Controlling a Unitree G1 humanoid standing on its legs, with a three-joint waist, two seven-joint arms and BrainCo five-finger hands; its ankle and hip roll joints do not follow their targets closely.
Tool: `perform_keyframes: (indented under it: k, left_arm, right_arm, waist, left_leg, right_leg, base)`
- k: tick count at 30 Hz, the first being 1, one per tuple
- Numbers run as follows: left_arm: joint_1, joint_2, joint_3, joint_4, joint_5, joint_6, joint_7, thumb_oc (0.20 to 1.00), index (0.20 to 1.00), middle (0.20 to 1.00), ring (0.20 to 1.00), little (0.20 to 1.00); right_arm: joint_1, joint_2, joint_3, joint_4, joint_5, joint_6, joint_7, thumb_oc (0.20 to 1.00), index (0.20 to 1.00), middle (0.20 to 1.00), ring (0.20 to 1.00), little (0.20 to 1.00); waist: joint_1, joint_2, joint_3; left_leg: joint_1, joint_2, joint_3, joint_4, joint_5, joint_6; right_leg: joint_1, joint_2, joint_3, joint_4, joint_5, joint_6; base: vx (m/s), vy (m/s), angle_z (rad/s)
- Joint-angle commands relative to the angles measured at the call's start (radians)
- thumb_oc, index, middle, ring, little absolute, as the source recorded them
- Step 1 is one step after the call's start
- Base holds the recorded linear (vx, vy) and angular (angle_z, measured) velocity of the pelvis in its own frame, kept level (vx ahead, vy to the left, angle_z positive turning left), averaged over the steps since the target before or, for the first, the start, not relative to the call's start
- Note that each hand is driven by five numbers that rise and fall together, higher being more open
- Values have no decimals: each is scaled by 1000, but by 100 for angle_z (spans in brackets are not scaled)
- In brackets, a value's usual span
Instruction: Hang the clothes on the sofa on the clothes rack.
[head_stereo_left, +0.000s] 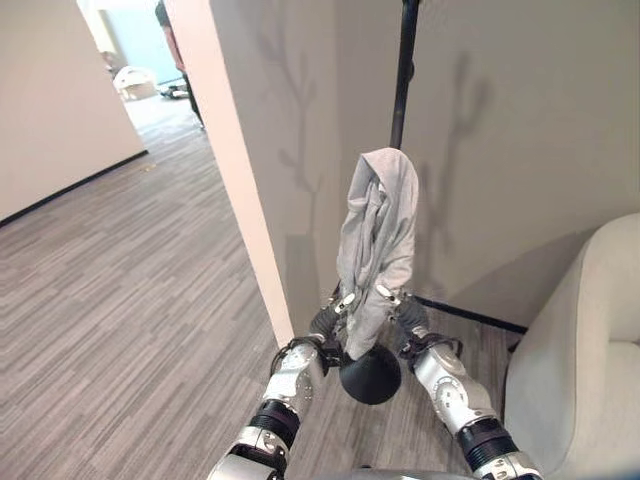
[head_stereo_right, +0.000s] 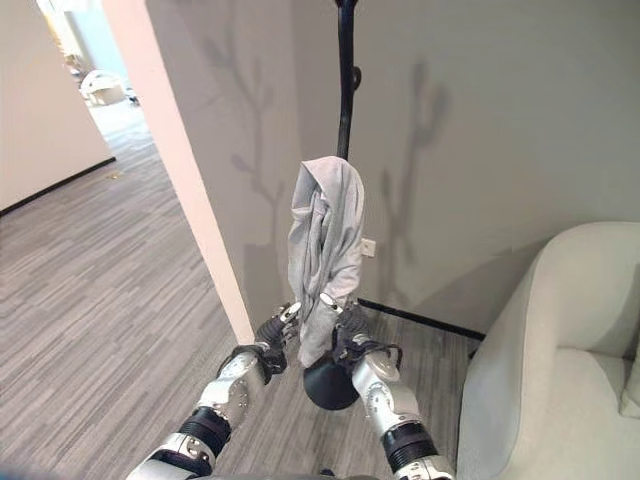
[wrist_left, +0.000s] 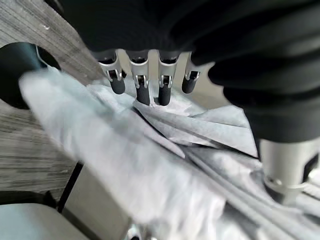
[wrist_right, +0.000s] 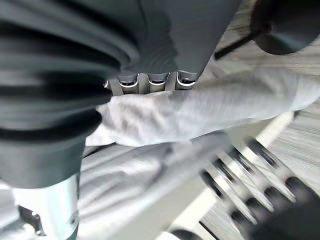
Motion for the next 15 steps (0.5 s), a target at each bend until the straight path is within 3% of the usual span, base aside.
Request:
perform_keyframes:
  k: [1, 6, 10, 15]
  left_arm:
    - [-15, -31, 34, -37, -27, -19, -6, 1000, 1000, 1000, 1000, 1000]
    - [39, 24, 51, -133, -8, -14, 1, 1000, 1000, 1000, 1000, 1000]
    - [119, 126, 87, -264, 32, -38, -9, 1000, 1000, 1000, 1000, 1000]
    - [169, 205, 211, -260, 68, -105, 1, 1000, 1000, 1000, 1000, 1000]
  right_arm:
    - [-23, -24, -83, -65, -29, -31, 14, 1000, 1000, 1000, 1000, 1000]
    - [21, -94, -155, -148, -157, -45, 5, 1000, 1000, 1000, 1000, 1000]
    - [75, -168, -249, -274, -241, -73, -6, 1000, 1000, 1000, 1000, 1000]
    - [123, -103, -377, -361, -140, -92, 6, 1000, 1000, 1000, 1000, 1000]
  waist:
    - [4, 7, -16]
    - [8, 15, -10]
    - [6, 21, 3]
    - [-4, 21, -1]
  left_leg:
    - [51, 123, 7, -18, 166, -70]
    - [49, 122, 3, -18, 168, -69]
    - [51, 126, 0, -18, 176, -71]
    - [55, 131, 6, -16, 178, -73]
  right_leg:
    - [34, -100, 31, 48, 22, 98]
    - [25, -98, 32, 53, 25, 97]
    - [18, -96, 31, 58, 25, 95]
    - [9, -92, 35, 61, 22, 96]
  base:
    - [0, 0, 0]
    - [0, 0, 0]
    - [0, 0, 0]
    - [7, -6, 0]
